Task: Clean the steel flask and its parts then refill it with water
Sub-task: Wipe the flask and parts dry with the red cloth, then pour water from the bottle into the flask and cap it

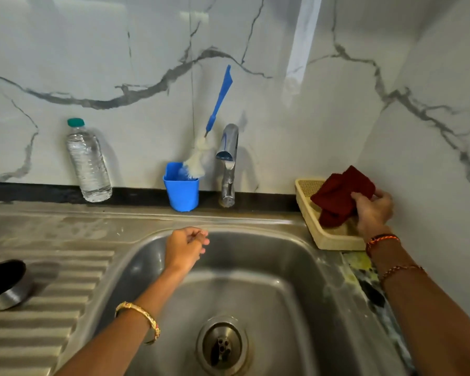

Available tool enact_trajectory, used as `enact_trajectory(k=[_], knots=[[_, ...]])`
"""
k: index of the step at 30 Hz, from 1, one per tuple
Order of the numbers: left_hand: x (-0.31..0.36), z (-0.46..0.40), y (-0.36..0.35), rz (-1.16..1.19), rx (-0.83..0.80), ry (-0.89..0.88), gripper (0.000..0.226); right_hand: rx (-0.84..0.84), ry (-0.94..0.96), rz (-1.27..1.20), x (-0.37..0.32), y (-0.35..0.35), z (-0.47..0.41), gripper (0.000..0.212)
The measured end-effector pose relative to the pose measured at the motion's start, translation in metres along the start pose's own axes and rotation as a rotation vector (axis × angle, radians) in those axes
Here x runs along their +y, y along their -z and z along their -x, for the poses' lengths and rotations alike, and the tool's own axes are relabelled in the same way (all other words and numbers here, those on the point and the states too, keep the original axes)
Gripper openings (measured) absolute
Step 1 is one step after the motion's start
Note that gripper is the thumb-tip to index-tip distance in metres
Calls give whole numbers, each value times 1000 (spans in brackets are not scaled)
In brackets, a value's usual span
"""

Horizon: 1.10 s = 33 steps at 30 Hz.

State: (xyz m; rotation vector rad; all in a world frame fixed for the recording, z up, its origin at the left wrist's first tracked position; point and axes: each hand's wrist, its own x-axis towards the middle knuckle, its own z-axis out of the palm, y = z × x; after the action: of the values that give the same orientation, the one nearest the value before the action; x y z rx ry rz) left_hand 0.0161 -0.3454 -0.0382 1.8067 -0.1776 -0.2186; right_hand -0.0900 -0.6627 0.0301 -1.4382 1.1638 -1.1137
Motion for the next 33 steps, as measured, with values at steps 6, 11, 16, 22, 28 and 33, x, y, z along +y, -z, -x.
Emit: enact_trajectory(k=[6,11,16,22,28,33], knots=[[-13,-7,-6,-22,27,16,14,-144,270,968,35,-12,-9,52],[-11,-1,2,-18,34,-76,21,-41,511,775,6,-9,12,40],[4,22,38,22,145,-279,20,193,745,-31,-17,6,102,26],[-5,54,109,-61,301,-482,16,-199,973,-289,-7,-11,231,36],[-18,68,188,-128,549,-662,25,-612,893,-241,-10,-55,340,28],[-43,69,260,-130,666,-736,26,-739,675,-218,-19,-95,425,30]])
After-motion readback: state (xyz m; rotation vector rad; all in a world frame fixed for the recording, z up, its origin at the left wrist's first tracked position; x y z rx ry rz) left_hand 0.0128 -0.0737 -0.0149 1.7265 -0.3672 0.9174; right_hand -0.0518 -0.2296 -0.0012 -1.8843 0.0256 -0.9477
